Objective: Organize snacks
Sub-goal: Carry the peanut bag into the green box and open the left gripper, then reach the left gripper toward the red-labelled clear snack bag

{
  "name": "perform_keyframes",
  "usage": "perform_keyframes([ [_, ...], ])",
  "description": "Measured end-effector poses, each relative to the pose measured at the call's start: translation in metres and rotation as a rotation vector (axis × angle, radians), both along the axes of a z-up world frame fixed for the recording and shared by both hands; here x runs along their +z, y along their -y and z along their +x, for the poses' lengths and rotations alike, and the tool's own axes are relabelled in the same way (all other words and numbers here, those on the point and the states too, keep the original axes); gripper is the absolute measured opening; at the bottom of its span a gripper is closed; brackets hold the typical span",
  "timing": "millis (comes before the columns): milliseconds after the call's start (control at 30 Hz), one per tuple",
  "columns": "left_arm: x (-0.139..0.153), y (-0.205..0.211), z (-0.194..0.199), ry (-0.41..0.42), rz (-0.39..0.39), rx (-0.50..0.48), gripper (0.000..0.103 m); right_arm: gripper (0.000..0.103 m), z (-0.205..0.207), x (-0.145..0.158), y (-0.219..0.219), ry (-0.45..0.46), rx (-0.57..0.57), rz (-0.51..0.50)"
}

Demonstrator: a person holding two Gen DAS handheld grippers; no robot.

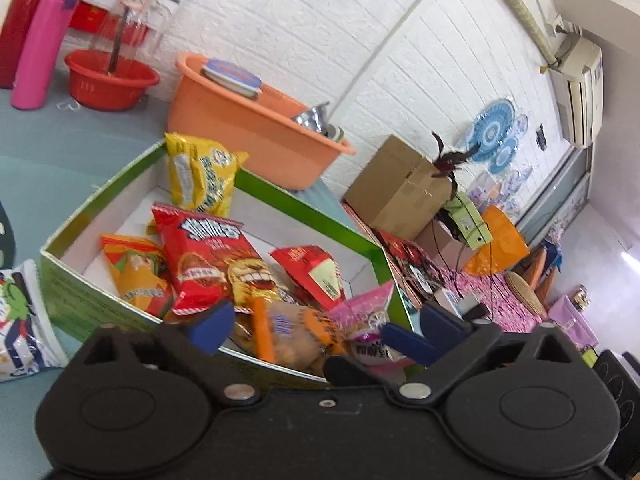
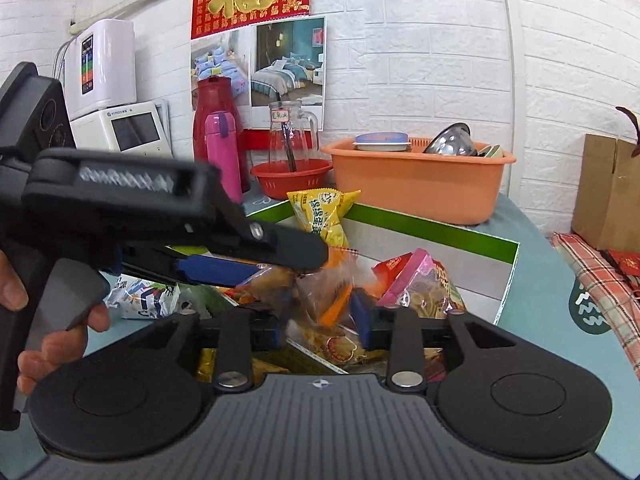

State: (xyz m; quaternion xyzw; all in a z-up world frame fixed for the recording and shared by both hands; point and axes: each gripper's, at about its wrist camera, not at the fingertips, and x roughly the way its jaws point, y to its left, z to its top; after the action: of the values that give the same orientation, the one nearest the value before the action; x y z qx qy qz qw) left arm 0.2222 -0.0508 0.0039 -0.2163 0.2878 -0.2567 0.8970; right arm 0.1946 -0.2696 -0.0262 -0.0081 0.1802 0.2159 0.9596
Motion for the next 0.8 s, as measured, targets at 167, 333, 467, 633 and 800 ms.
perform_keyframes([
  [167, 0.005, 0.0, -0.009, 0.014, 0.019, -0.004, 0.103, 0.103, -0.006, 0.0, -0.001, 0.018, -0.027, -0.01],
  [333, 0.016, -0.001, -0.021, 0.026, 0.007, -0.005, 0.103, 0.103, -0.016, 0.009, -0.002, 0.042, -0.017, -0.001],
  [467, 0.027, -0.004, -0.039, 0.048, 0.005, 0.0, 0.103, 0.103, -0.028, 0.017, -0.002, 0.063, -0.013, -0.002],
  [633, 0.036, -0.009, -0.07, 0.068, 0.035, 0.009, 0.103, 0.103, -0.045, 0.023, -0.001, 0.071, -0.002, 0.007],
  [800, 0.033, -0.028, -0.102, 0.065, 0.032, -0.005, 0.103, 0.103, -0.072, 0.019, 0.003, 0.04, 0.028, 0.052],
])
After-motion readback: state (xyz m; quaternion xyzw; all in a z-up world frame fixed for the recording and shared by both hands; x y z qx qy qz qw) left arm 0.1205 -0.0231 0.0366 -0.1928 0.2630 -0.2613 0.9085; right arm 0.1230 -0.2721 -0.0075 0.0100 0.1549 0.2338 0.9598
